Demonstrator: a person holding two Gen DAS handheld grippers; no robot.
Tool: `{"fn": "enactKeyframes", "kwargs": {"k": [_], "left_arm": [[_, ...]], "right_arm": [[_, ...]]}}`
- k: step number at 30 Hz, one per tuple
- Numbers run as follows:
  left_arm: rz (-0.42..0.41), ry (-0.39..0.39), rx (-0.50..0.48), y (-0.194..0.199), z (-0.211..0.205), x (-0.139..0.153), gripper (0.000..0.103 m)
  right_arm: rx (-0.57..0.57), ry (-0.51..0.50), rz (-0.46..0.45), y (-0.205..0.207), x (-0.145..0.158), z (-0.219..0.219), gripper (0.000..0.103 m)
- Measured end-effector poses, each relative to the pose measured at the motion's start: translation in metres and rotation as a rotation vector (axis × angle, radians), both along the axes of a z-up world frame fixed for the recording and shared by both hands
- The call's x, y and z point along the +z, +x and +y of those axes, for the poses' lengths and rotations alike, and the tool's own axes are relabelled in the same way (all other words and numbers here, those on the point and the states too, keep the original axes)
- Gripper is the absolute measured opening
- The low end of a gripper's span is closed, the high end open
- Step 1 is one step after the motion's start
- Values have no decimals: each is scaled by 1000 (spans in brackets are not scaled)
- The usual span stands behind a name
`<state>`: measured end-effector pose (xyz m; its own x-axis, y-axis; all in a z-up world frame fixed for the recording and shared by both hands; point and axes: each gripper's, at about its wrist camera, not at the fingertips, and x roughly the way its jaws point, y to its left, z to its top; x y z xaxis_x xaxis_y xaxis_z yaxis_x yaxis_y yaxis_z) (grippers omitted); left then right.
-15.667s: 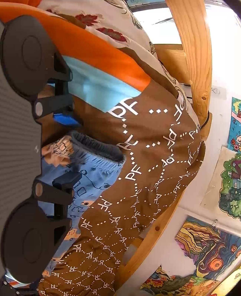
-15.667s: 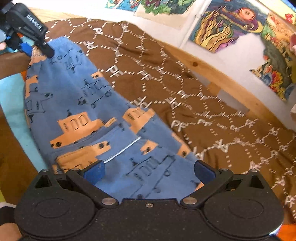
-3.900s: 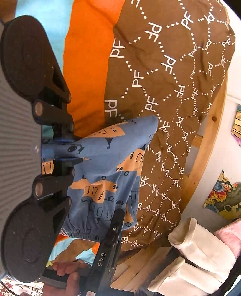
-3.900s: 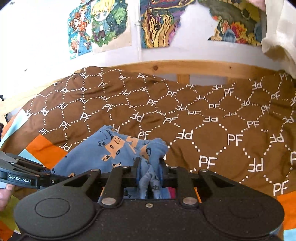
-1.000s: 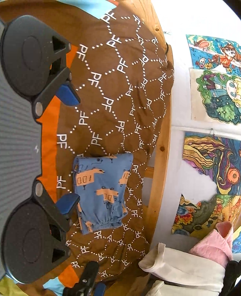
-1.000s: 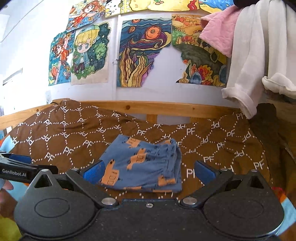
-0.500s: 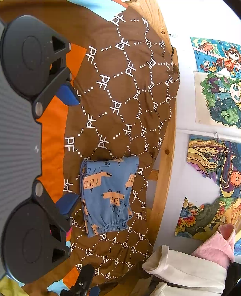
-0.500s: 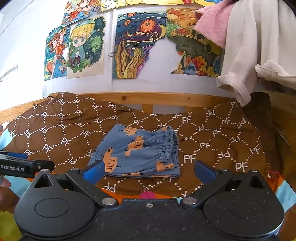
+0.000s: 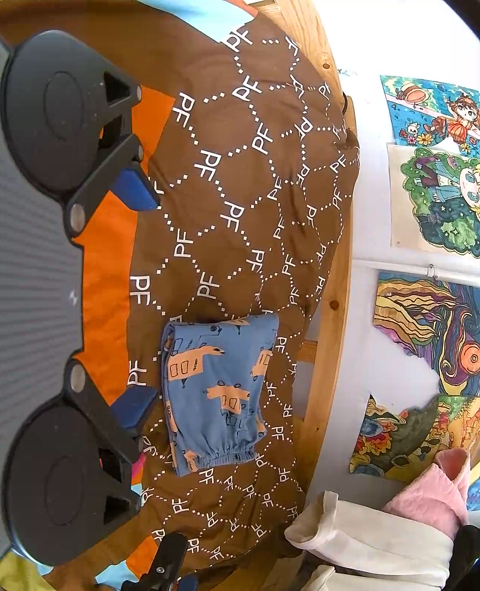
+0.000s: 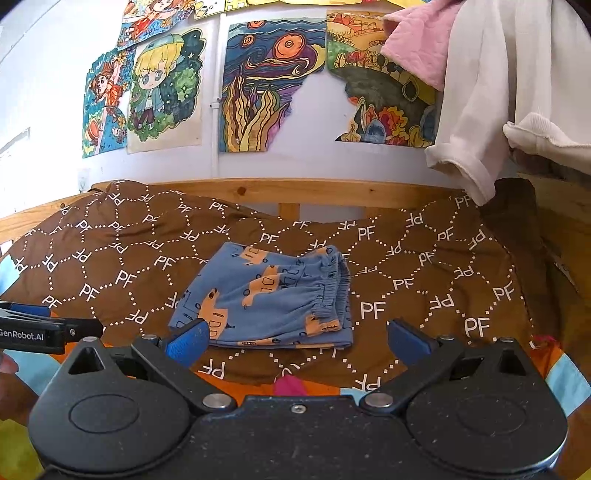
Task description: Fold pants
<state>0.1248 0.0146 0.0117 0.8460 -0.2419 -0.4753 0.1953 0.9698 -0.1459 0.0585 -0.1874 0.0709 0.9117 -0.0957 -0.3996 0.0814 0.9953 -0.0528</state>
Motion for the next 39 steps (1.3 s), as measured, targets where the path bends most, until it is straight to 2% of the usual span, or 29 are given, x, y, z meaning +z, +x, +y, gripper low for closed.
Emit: {"fn": "enactKeyframes", "kwargs": {"k": [28, 39], "left_arm": [[-10, 16, 14, -1, 2, -4, 103], [-15, 53, 36, -3, -1, -8, 103]], "right_arm": [[-7, -2, 8, 0, -2, 1, 102], [-1, 3, 27, 0, -6, 5, 102]]}}
